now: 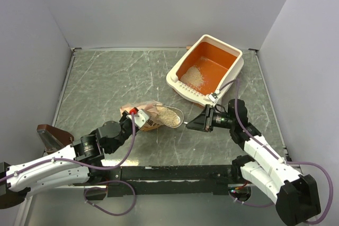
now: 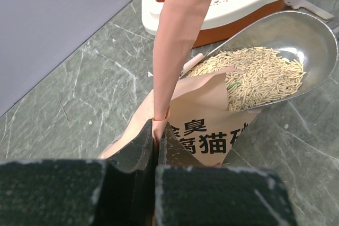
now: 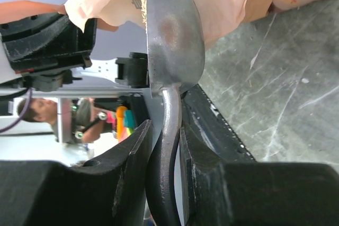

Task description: Fill the litter box with clean litter

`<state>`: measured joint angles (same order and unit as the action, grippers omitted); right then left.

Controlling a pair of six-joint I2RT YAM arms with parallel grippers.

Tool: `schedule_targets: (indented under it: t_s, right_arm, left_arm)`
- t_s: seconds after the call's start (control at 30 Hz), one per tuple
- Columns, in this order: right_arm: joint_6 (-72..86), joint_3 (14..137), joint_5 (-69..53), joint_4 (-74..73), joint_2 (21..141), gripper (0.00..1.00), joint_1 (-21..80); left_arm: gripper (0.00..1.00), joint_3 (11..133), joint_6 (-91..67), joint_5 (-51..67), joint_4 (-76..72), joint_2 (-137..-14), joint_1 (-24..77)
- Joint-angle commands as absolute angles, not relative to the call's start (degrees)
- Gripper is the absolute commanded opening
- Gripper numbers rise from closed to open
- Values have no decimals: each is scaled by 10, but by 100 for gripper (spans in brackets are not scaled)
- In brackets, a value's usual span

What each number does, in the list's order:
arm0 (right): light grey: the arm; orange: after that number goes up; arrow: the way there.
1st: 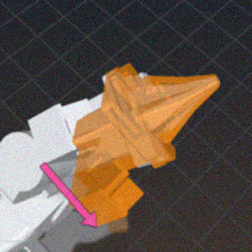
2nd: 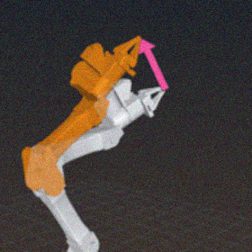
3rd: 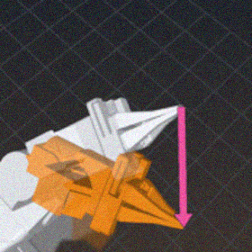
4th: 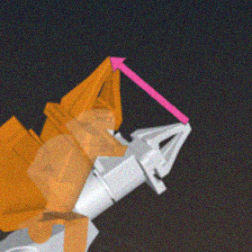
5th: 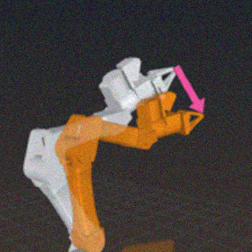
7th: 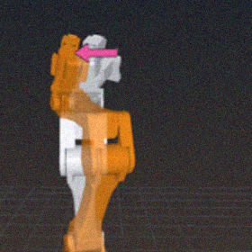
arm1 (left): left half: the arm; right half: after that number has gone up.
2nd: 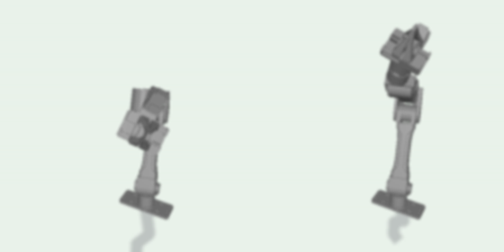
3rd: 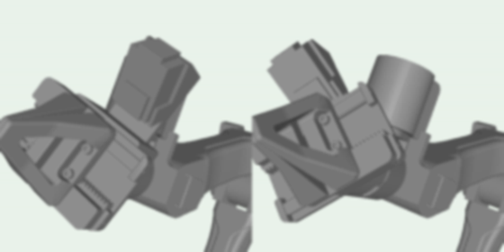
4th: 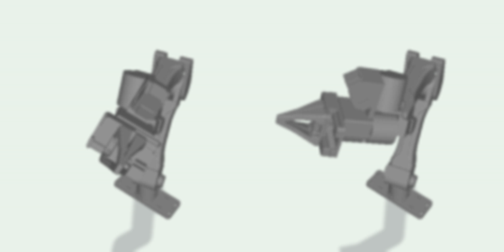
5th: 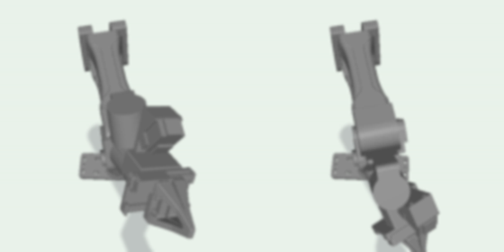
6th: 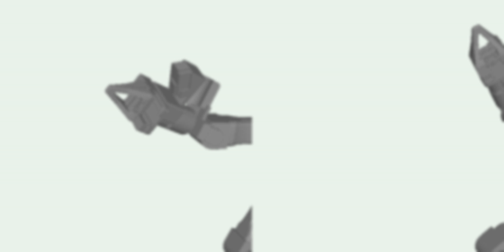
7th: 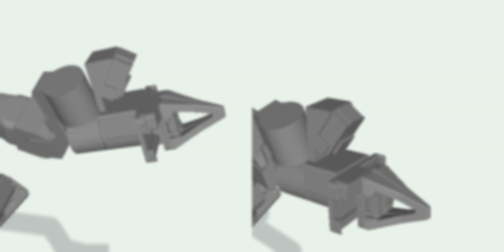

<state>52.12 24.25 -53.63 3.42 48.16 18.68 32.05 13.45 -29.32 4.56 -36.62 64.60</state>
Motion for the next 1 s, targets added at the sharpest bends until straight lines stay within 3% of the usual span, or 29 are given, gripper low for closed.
schedule_targets:
  t_s: [0.0,0.47,0.63,0.97]
  right_arm:
    - [605,222,-562,116,459,0,175]
    - [683,112,-621,358,474,0,137]
    - [712,74,-612,517,524,0,134]
    - [756,50,-610,666,607,0,129]
  left_arm:
    - [1,326,136,-298,7,-361,649]
    - [1,320,140,-285,4,-351,648]
    - [1,318,141,-279,4,-351,648]
    - [1,317,142,-276,4,-351,648]
